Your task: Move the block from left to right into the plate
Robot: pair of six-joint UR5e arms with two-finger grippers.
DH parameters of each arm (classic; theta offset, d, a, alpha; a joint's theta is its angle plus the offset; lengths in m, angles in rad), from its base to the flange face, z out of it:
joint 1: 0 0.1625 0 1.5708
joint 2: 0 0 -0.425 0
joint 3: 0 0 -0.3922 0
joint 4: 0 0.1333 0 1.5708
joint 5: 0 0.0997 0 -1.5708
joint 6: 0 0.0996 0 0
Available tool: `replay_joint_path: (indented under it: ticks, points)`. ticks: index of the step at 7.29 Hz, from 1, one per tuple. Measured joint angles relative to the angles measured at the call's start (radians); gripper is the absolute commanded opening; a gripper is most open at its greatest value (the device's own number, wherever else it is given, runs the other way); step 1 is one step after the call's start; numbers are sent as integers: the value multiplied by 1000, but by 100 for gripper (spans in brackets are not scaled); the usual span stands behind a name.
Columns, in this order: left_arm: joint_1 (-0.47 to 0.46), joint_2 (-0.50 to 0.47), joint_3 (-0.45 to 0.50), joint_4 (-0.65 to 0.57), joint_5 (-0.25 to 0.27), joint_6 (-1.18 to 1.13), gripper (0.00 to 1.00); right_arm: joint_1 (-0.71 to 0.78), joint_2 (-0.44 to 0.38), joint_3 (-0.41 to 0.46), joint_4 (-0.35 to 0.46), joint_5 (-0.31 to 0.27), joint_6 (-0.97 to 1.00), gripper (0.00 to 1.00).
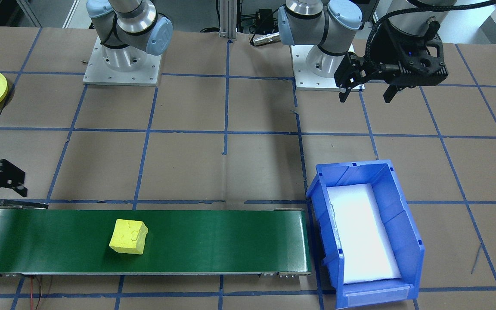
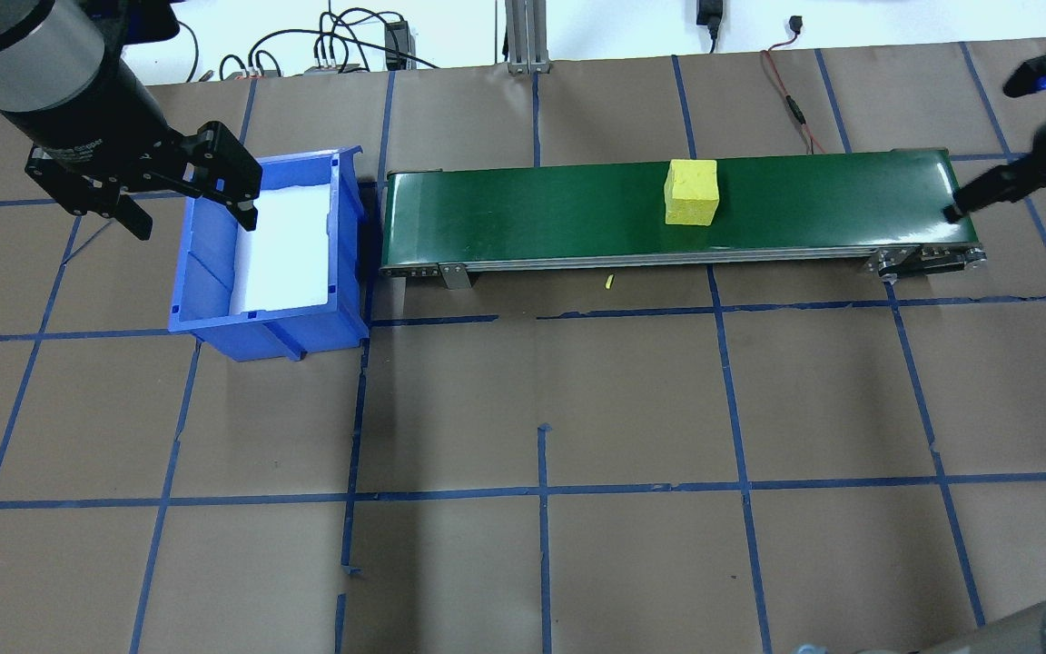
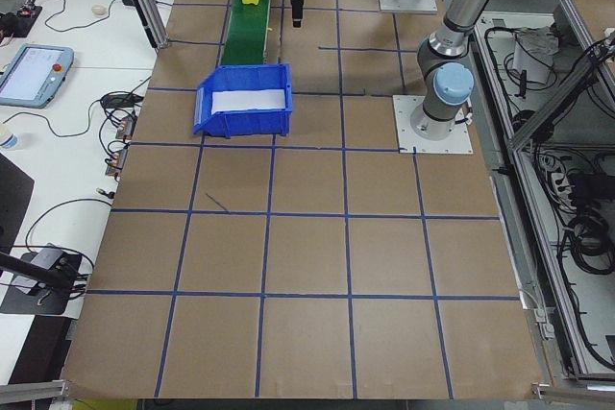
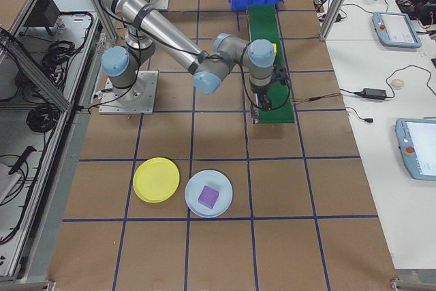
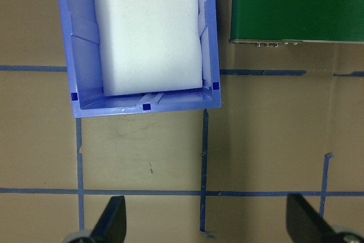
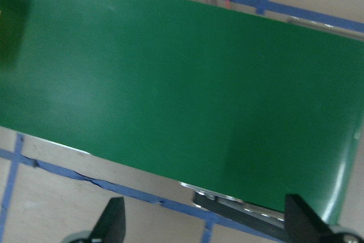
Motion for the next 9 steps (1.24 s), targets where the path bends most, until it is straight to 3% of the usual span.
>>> replay_joint_path:
  ticks: [2, 3, 6, 9]
  points:
    - [0, 0, 0, 1, 0, 0, 100, 168, 32, -50, -6, 2, 279, 100]
    - [0, 0, 0, 1, 0, 0, 100, 197, 43, -70, -6, 8, 329, 100]
    - [0, 0, 0, 2, 0, 0, 100, 212, 114, -107, -33, 67, 351, 100]
    - [0, 0, 0, 1, 0, 0, 100, 211, 155, -111, -58, 73, 329, 100]
